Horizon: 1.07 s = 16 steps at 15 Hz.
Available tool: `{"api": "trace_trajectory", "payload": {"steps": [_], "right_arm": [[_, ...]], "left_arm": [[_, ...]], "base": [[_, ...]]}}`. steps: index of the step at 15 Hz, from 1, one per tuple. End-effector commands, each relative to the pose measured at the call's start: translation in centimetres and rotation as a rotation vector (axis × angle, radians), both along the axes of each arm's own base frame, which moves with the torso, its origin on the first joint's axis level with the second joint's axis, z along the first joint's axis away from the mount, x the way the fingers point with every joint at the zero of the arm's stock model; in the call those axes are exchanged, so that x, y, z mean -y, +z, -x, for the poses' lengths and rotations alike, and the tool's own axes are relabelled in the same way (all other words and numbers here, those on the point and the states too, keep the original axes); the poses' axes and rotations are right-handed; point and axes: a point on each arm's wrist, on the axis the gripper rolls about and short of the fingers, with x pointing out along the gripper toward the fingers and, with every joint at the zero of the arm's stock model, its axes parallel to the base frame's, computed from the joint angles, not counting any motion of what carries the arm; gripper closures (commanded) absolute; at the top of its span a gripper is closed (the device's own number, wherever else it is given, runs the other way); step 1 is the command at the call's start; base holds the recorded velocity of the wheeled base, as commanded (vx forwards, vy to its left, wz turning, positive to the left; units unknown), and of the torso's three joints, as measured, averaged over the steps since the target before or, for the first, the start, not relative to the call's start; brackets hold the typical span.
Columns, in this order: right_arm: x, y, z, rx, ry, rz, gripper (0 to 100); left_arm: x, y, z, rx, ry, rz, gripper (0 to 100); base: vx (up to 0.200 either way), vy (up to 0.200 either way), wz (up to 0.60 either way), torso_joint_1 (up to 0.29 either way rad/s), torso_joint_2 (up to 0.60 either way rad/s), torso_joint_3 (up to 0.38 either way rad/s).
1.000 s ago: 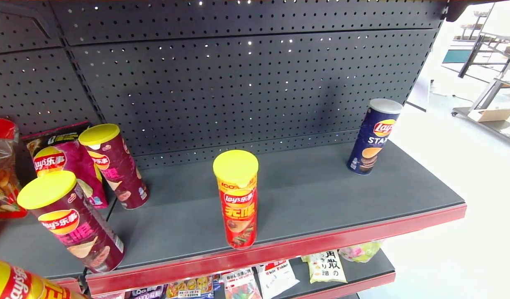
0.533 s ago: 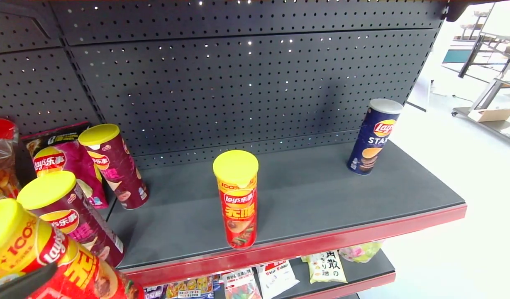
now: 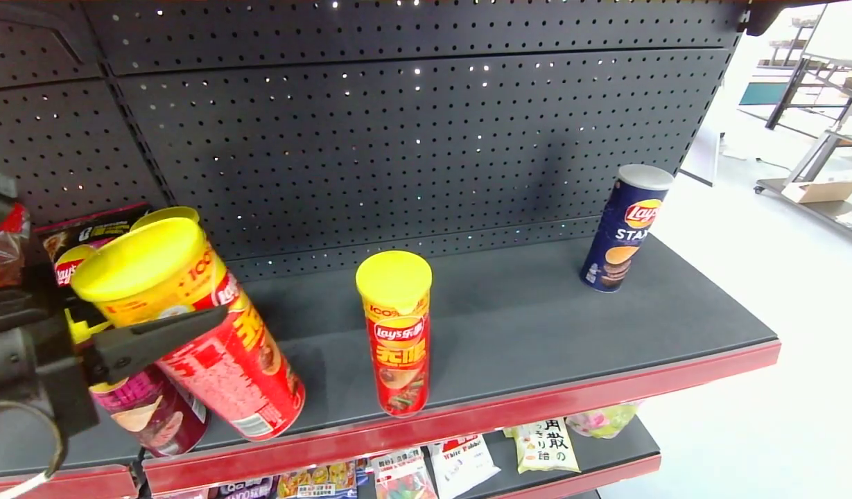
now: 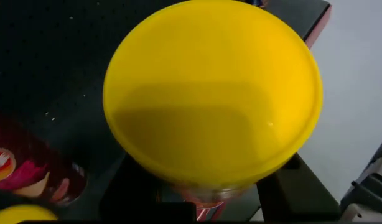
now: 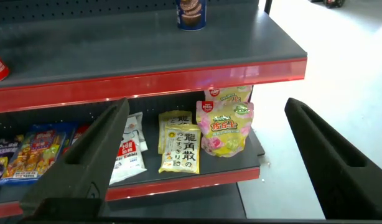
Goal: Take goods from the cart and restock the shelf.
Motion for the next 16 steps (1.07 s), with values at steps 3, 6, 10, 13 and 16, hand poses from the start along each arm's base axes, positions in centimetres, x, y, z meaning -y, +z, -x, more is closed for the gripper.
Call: {"api": "trace_trajectory", "payload": {"steps": [3, 6, 10, 13, 16], "right_arm": [[0.0, 0.0, 0.0, 0.001, 0.001, 0.000, 0], [0.0, 0.0, 0.0, 0.001, 0.001, 0.000, 0], [0.0, 0.0, 0.0, 0.001, 0.001, 0.000, 0], [0.0, 0.0, 0.0, 0.001, 0.001, 0.000, 0], [0.0, 0.0, 0.0, 0.001, 0.001, 0.000, 0]], "left_arm": [[4.2, 0.6, -7.3, -0.023, -0.036, -0.027, 100], [5.6, 0.5, -11.2, -0.019, -0.017, -0.038, 100], [7.4, -1.6, -16.2, 0.009, -0.025, -0.091, 100], [8.5, -2.7, -18.9, 0.026, -0.026, -0.087, 100], [9.6, -3.8, -21.9, 0.040, -0.025, -0.081, 100]], "base": [[0.000, 0.000, 0.00, 0.000, 0.00, 0.000], [0.000, 0.000, 0.00, 0.000, 0.00, 0.000], [0.000, 0.000, 0.00, 0.000, 0.00, 0.000], [0.000, 0.000, 0.00, 0.000, 0.00, 0.000], [0.000, 0.000, 0.00, 0.000, 0.00, 0.000]]}}
